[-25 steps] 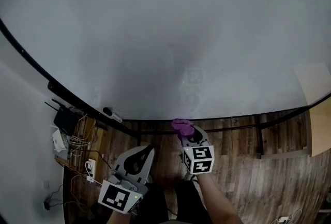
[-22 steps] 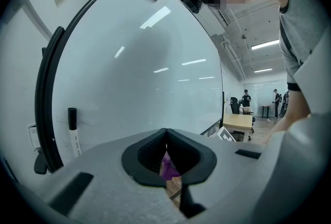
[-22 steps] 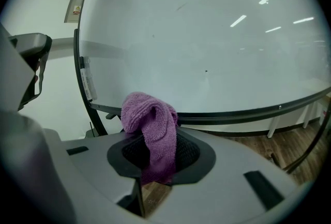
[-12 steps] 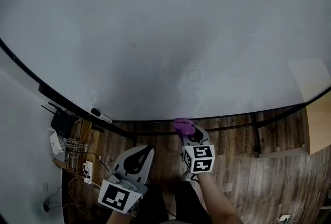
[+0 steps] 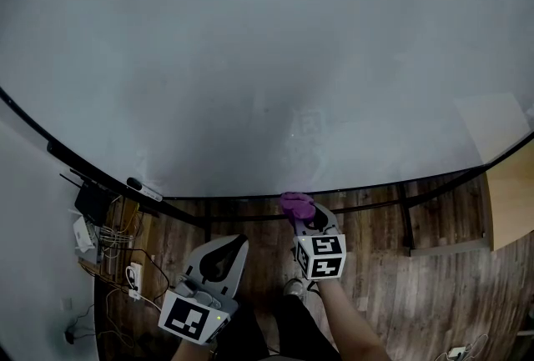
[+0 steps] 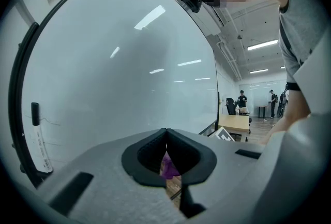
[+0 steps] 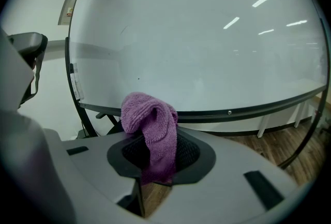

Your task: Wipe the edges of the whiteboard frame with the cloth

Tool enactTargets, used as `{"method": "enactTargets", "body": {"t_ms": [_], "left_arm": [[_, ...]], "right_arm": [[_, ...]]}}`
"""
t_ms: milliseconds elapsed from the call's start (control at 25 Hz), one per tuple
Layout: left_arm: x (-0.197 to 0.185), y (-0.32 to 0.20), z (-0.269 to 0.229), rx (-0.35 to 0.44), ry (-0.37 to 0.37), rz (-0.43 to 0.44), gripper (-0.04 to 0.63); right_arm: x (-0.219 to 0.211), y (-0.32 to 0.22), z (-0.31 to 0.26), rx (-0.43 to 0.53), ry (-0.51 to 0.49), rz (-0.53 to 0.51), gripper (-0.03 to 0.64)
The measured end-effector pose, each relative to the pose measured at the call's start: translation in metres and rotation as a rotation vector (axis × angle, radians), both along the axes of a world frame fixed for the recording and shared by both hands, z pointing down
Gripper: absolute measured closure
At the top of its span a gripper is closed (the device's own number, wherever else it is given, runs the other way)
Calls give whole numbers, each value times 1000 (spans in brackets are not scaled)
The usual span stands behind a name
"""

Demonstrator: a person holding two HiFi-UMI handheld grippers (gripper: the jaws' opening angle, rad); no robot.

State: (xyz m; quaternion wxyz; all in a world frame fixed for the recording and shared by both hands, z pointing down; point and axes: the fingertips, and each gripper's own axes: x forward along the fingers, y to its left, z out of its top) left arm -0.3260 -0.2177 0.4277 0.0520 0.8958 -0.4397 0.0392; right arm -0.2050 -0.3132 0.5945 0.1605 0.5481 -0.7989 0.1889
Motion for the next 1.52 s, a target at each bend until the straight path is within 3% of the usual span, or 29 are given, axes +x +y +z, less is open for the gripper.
{"method": "enactTargets", "body": {"t_ms": [720,1000,1320,1520], "left_arm": [[47,-5,-4,32,-22,-19,580],[63,3,-7,-10,-16,-12,580],[61,-9,-9,-11,-17,50,580],[65,-21,-19,11,-21,138,580]], "right_arm": [[56,-5,1,1,-9,13,520],[66,-3,2,-7,-5,13,520],[63,-3,2,-22,1,57,520],[62,-3,-1,-33,3,98,520]]}}
